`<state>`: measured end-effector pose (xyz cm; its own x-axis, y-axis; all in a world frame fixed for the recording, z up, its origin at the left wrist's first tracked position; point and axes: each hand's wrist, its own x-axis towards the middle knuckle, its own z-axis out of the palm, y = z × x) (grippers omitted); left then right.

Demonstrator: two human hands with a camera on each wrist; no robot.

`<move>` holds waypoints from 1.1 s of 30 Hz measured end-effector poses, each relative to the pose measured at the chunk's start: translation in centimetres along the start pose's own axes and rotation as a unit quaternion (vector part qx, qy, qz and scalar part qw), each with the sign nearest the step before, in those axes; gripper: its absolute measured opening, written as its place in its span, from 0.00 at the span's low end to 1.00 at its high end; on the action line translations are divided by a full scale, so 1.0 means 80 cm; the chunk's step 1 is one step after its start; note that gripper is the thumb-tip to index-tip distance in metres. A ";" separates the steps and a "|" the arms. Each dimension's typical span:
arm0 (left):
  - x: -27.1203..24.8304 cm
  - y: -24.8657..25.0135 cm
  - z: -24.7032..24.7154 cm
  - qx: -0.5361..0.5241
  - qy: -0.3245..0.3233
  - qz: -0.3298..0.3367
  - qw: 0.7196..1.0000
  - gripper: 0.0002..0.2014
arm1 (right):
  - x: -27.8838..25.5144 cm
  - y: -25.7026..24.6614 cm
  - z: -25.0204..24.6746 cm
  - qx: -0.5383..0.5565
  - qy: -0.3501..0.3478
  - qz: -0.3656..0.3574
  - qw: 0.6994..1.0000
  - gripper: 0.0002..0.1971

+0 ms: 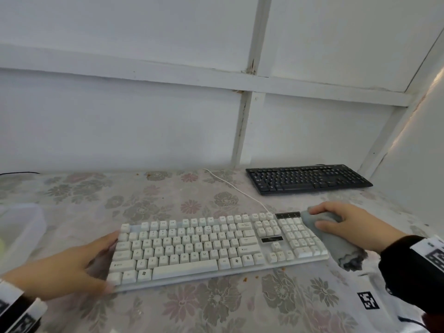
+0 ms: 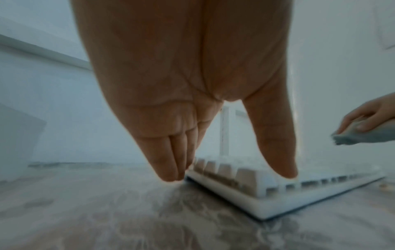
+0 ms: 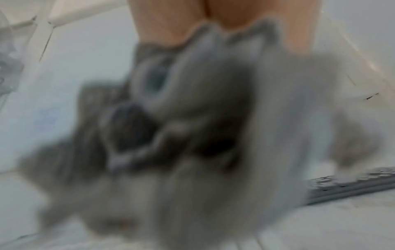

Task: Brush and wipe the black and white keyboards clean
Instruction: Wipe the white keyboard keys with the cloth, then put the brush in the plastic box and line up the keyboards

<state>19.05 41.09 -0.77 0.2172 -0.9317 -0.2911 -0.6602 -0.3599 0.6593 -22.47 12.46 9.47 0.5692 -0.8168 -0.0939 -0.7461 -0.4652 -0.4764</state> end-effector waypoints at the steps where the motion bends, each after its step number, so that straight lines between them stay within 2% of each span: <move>1: -0.007 0.008 -0.005 -0.016 -0.003 0.001 1.000 0.50 | 0.000 -0.011 0.005 0.018 0.004 -0.002 1.000 0.09; 4: -0.032 0.005 -0.023 -0.070 0.014 0.013 0.997 0.47 | 0.003 -0.050 0.025 0.076 0.009 0.000 0.997 0.08; 8: -0.077 -0.007 -0.062 -0.066 0.054 0.040 0.996 0.45 | 0.011 -0.113 0.059 0.180 -0.012 0.021 0.983 0.10; 11: -0.109 -0.022 -0.101 -0.039 0.111 0.047 0.992 0.42 | 0.013 -0.176 0.084 0.294 -0.047 0.025 0.954 0.14; 14: -0.136 -0.049 -0.141 -0.019 0.168 0.038 0.985 0.39 | 0.017 -0.238 0.114 0.376 -0.091 -0.006 0.922 0.17; 16: -0.148 -0.071 -0.160 0.002 0.190 0.027 0.981 0.35 | 0.021 -0.280 0.139 0.375 -0.094 -0.035 0.921 0.19; 19: -0.157 -0.104 -0.179 0.051 0.180 -0.021 0.982 0.28 | 0.026 -0.344 0.179 0.353 -0.090 -0.065 0.929 0.21; 22: -0.157 -0.124 -0.185 0.128 0.151 -0.064 0.978 0.34 | 0.028 -0.405 0.216 0.331 -0.099 -0.079 0.935 0.25; 25: -0.154 -0.136 -0.190 0.151 0.149 -0.101 0.972 0.29 | 0.029 -0.456 0.249 0.320 -0.119 -0.091 0.936 0.28; 30: -0.155 -0.148 -0.196 0.068 0.159 -0.110 0.979 0.18 | 0.032 -0.513 0.291 0.298 -0.157 -0.111 0.935 0.30; 33: -0.156 -0.153 -0.195 0.005 0.168 -0.104 0.980 0.15 | 0.036 -0.530 0.309 0.254 -0.171 -0.127 0.944 0.30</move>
<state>35.63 56.31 5.62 0.5721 -0.8019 -0.1722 -0.5831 -0.5453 0.6022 19.35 38.29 7.82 0.8501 -0.5033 -0.1551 -0.3586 -0.3374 -0.8704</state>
